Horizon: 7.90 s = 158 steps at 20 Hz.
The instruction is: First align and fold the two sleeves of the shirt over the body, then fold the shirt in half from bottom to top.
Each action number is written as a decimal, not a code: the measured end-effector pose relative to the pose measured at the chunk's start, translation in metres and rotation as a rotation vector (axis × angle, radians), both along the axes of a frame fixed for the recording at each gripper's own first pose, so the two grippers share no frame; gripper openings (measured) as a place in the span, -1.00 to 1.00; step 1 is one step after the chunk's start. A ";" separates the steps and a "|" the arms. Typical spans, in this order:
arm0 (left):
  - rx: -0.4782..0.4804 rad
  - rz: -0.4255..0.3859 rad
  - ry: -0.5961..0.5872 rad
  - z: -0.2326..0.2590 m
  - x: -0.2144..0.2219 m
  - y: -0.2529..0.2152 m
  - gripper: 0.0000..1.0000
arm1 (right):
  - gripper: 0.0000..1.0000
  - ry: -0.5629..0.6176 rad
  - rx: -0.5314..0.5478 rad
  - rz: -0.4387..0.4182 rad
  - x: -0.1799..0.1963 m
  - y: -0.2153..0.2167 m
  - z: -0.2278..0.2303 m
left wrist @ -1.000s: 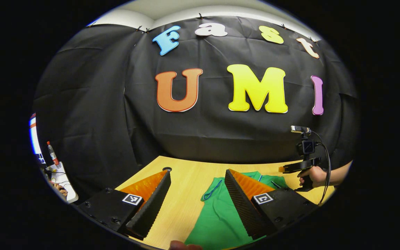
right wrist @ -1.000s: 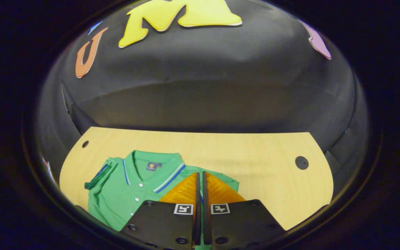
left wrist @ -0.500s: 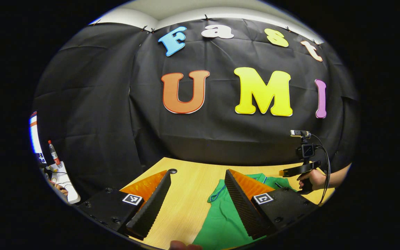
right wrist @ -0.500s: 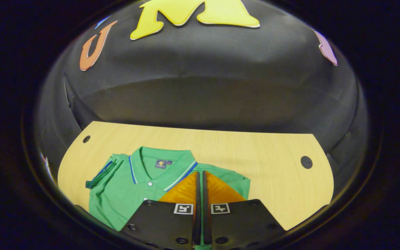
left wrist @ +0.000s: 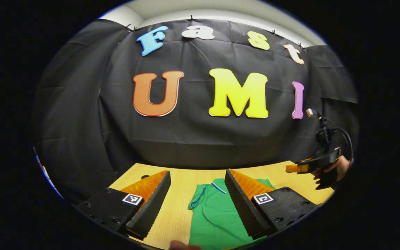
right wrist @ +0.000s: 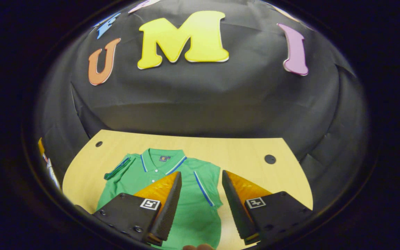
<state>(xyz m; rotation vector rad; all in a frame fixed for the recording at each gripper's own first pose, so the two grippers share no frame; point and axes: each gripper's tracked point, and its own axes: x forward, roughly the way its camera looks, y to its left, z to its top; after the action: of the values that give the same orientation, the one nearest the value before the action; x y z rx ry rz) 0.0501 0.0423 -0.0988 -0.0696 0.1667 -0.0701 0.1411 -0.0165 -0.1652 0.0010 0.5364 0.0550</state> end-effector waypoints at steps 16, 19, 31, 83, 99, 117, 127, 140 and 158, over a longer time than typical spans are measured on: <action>0.150 -0.228 0.177 -0.154 0.139 -0.017 0.99 | 0.59 0.079 0.100 0.107 -0.147 0.028 -0.001; 0.190 -0.244 0.211 -0.179 0.165 -0.024 0.99 | 0.65 0.127 0.144 0.140 -0.152 0.041 -0.016; 0.260 -0.267 0.480 -0.245 0.207 -0.023 0.73 | 0.64 0.174 0.272 0.090 -0.131 0.028 -0.027; 0.058 -0.265 0.335 -0.080 0.027 -0.048 0.97 | 0.77 0.083 0.179 0.132 -0.163 0.004 0.001; -0.310 -0.458 0.808 -0.191 -0.234 0.003 0.98 | 0.77 0.614 0.429 0.205 -0.302 -0.030 -0.124; -0.757 -0.448 1.004 -0.219 -0.256 -0.017 0.92 | 0.68 0.793 0.614 0.163 -0.313 -0.031 -0.188; -0.688 -0.533 1.013 -0.222 -0.251 -0.059 0.66 | 0.69 0.618 0.112 0.377 -0.310 0.003 -0.201; -0.425 -0.494 1.000 -0.246 -0.248 -0.073 -0.68 | -0.29 0.454 -0.134 0.388 -0.293 0.000 -0.209; -0.499 -0.549 0.865 -0.172 -0.210 -0.094 -0.93 | -1.00 0.462 0.116 0.265 -0.256 -0.008 -0.149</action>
<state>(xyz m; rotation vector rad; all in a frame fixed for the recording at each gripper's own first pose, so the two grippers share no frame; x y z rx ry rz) -0.1603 -0.0515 -0.2709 -0.5542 1.0315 -0.6333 -0.1146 -0.0240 -0.3142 0.0569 0.9921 0.3507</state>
